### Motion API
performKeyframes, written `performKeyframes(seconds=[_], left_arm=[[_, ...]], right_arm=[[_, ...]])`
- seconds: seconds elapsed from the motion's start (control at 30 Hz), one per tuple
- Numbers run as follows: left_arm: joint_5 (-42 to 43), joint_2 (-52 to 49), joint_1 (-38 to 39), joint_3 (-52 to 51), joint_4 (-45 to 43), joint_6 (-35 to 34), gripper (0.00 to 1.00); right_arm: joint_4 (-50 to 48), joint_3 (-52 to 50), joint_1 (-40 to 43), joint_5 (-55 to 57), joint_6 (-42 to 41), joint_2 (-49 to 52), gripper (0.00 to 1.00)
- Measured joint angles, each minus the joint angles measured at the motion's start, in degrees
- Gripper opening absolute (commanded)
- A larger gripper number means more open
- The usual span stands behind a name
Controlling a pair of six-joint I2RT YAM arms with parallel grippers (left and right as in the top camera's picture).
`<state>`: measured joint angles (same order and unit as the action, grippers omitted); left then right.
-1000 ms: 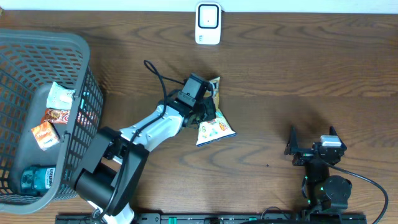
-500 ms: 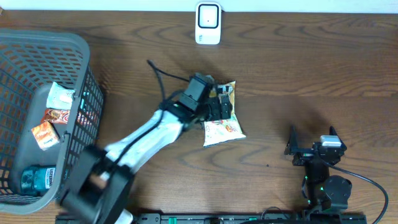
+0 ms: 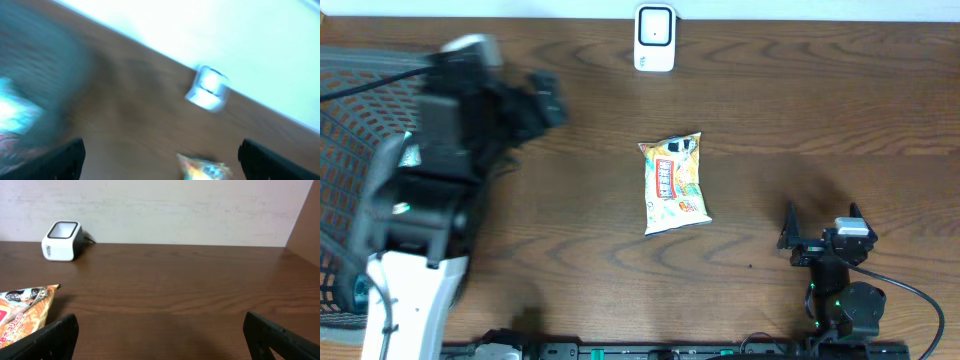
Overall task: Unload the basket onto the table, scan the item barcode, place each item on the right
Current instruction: 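Return the left gripper into the basket toward the orange box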
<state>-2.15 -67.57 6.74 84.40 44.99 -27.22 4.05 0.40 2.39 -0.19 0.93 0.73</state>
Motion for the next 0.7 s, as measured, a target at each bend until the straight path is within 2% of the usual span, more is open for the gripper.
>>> performKeyframes(seconds=[0.13,0.33,0.5,0.7], left_arm=[[-3.0,0.4,-13.6,0.1,7.1,-3.8,0.98],[-4.5,-1.0,-29.3,0.0,13.2,-10.6,0.98],[-4.7,-3.4,-37.1,-2.7,14.2,-16.8,0.98],[-4.8,-10.3,-41.4,-8.8,14.2,-24.5,0.98]], right_arm=[[0.0,0.0,0.0,0.0,0.0,0.0,0.99],[0.0,0.0,0.0,0.0,0.0,0.0,0.99],[0.0,0.0,0.0,0.0,0.0,0.0,0.99],[0.0,0.0,0.0,0.0,0.0,0.0,0.99]])
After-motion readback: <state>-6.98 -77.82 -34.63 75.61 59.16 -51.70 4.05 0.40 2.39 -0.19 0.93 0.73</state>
